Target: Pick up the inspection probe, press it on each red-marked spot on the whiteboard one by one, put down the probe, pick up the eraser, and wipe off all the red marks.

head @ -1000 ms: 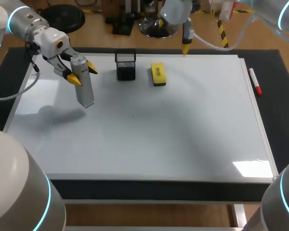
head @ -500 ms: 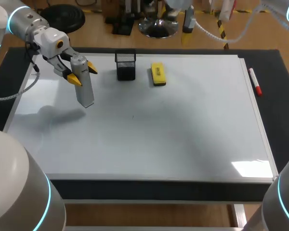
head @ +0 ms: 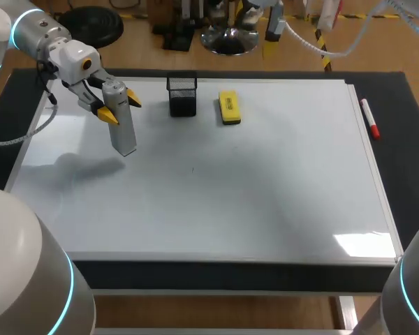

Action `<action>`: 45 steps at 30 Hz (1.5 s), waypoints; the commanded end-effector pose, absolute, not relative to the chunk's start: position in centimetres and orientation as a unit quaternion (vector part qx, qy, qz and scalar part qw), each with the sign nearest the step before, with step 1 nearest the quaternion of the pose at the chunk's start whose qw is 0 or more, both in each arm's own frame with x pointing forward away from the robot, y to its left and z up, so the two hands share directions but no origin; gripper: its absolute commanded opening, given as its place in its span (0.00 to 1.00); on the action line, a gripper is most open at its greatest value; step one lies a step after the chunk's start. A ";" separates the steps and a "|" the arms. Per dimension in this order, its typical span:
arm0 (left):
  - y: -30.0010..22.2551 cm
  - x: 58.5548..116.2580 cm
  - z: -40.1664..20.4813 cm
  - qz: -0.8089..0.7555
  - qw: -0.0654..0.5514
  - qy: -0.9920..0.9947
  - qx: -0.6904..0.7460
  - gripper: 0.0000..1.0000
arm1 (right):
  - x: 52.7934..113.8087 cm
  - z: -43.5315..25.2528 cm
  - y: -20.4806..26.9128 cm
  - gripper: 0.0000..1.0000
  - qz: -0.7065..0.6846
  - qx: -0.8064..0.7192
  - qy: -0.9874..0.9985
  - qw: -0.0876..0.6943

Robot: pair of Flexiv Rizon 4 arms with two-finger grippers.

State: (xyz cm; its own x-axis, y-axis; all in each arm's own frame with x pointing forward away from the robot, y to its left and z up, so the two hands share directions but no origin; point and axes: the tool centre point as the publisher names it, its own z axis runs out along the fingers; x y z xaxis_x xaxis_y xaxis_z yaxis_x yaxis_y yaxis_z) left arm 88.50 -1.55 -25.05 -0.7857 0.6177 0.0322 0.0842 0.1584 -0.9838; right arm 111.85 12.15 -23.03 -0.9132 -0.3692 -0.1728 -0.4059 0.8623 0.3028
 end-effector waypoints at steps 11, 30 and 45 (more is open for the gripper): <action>-1.5 88.5 -25.0 0.602 0.222 -0.728 -0.242 0.00 | 111.2 -22.4 12.1 1.00 0.159 -0.197 0.966 0.050; -2.4 88.9 -24.2 0.592 0.220 -0.740 -0.229 0.00 | 111.2 -22.4 12.1 1.00 0.159 -0.197 0.966 0.050; -4.7 90.0 -20.3 0.577 0.195 -0.780 -0.143 0.00 | 111.2 -22.4 12.1 1.00 0.159 -0.197 0.966 0.050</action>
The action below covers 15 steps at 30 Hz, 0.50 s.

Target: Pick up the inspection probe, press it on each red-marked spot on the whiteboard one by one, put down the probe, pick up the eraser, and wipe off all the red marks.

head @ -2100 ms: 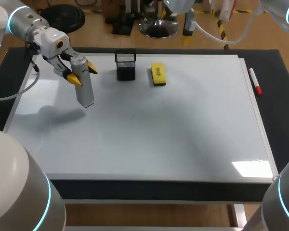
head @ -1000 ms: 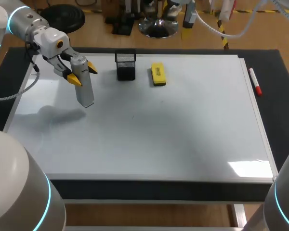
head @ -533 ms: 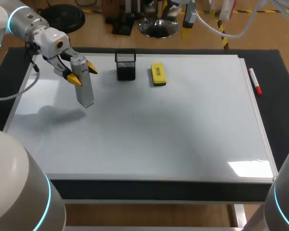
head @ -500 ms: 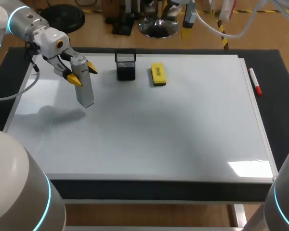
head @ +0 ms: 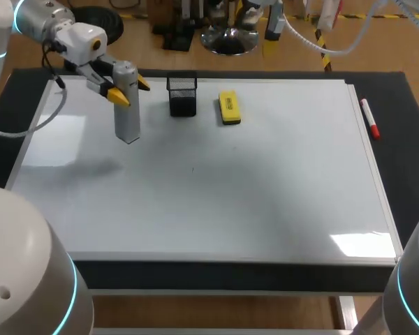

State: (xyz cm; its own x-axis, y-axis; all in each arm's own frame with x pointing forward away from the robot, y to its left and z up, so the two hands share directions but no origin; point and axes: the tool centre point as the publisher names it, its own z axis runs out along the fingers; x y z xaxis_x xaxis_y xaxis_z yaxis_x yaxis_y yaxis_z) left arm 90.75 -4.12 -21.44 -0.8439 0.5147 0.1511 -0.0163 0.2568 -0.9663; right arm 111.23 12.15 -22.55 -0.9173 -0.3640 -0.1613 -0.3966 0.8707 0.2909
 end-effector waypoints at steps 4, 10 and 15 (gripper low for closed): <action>-5.7 90.7 -19.5 0.577 0.181 -0.788 -0.117 0.00 | 111.2 -22.4 12.1 1.00 0.159 -0.197 0.966 0.050; -7.5 92.1 -18.4 0.579 0.172 -0.791 -0.094 0.00 | 111.2 -22.4 12.1 1.00 0.159 -0.197 0.966 0.050; -8.3 93.4 -17.4 0.590 0.152 -0.789 -0.082 0.00 | 111.2 -22.4 12.1 1.00 0.159 -0.197 0.966 0.050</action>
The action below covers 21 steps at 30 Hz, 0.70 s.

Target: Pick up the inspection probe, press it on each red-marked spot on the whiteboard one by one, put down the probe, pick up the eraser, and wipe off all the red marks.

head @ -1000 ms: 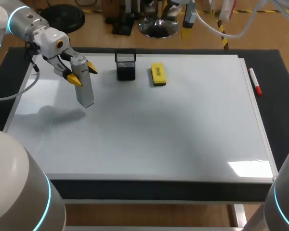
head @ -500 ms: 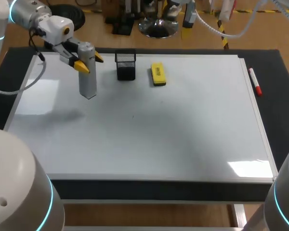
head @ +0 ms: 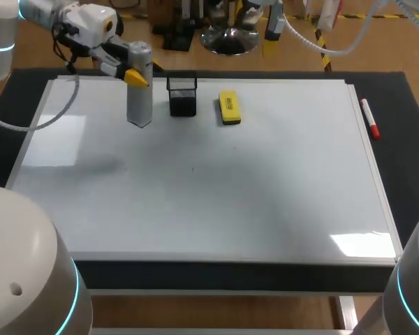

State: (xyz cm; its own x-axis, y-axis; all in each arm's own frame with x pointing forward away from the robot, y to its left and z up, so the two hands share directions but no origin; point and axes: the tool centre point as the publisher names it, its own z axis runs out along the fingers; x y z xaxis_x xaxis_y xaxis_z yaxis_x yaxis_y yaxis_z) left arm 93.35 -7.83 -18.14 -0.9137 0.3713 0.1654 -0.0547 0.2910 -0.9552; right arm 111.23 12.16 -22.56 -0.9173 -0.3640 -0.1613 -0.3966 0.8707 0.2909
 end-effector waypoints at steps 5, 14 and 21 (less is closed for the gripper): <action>-9.1 95.2 -16.6 0.601 0.133 -0.786 -0.066 0.00 | 111.2 -22.4 12.1 1.00 0.159 -0.197 0.966 0.050; -10.2 97.9 -15.8 0.621 0.099 -0.776 -0.052 0.00 | 111.2 -22.4 12.1 1.00 0.159 -0.197 0.966 0.050; -11.2 99.5 -15.3 0.622 0.075 -0.778 -0.056 0.00 | 111.2 -22.4 12.1 1.00 0.159 -0.197 0.966 0.050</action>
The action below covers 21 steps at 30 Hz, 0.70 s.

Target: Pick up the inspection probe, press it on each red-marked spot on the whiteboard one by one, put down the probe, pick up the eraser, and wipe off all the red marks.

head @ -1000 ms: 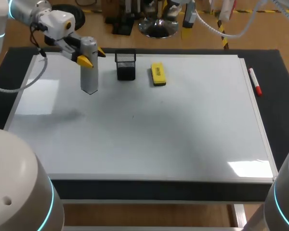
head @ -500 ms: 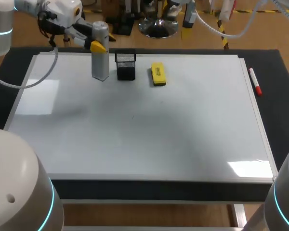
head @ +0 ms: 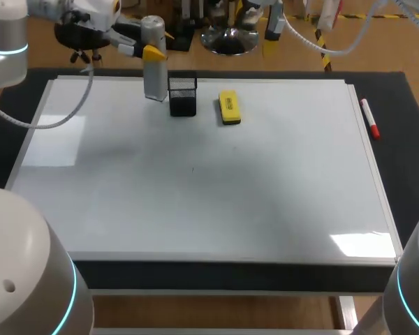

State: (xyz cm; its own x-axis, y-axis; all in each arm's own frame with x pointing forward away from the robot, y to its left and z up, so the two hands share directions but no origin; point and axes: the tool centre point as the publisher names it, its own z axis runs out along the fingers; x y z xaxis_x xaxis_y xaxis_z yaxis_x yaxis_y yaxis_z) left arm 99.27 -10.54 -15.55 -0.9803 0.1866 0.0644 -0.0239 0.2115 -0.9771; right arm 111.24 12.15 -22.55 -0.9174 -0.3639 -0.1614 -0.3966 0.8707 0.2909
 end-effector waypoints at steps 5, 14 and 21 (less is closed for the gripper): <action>-11.8 100.8 -15.5 0.629 0.071 -0.773 -0.048 0.00 | 111.2 -22.4 12.1 1.00 0.159 -0.197 0.966 0.050; -13.2 102.9 -16.1 0.643 0.058 -0.763 -0.027 0.00 | 111.2 -22.4 12.1 1.00 0.159 -0.197 0.966 0.050; -13.4 104.7 -16.6 0.645 0.046 -0.763 -0.008 0.00 | 111.2 -22.4 12.1 1.00 0.159 -0.197 0.966 0.050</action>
